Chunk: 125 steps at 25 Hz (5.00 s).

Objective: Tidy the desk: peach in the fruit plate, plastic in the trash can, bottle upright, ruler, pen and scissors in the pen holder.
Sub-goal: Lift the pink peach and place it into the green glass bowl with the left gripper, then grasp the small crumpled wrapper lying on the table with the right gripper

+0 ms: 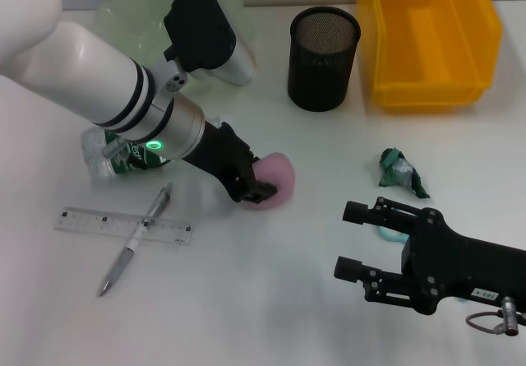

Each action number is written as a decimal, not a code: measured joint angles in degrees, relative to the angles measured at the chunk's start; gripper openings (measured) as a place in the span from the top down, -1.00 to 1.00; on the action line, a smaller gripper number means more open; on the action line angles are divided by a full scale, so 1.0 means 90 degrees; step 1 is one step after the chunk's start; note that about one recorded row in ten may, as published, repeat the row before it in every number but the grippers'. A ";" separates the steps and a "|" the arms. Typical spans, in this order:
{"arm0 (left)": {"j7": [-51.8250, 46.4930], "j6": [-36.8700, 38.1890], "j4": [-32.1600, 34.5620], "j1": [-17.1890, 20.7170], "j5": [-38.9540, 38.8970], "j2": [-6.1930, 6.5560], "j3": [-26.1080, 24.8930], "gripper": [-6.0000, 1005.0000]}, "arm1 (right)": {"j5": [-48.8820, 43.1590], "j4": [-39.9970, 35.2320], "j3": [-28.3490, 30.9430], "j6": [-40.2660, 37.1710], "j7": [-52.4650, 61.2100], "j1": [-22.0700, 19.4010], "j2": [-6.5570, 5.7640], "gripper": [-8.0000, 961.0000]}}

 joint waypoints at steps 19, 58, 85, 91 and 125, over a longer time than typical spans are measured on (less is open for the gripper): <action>-0.0176 0.0260 0.1497 0.0651 -0.0048 0.0055 -0.0854 0.61 | 0.0000 0.0040 0.0082 0.0074 0.0000 0.0020 0.0000 -0.57; 0.0011 -0.3682 0.0027 0.0594 -0.0821 0.0045 -0.1568 0.48 | 0.0009 0.0264 0.0135 0.0235 -0.0195 0.0153 0.0010 -0.57; 0.1778 -0.0252 0.1267 0.1687 -0.3732 0.0092 -0.2303 -0.61 | 0.0173 0.0385 0.0342 0.0425 -0.0196 0.0159 -0.0001 -0.57; 0.2938 0.1668 0.0913 0.1953 -0.4790 0.0100 -0.2963 -0.61 | 0.0290 0.0383 0.0355 0.0486 -0.0197 0.0142 0.0000 -0.57; 0.5629 0.4497 -0.1055 0.2438 -0.4359 0.0104 -0.3437 -0.60 | 0.0492 0.0955 0.2408 0.2693 -0.1150 -0.0294 0.0007 -0.57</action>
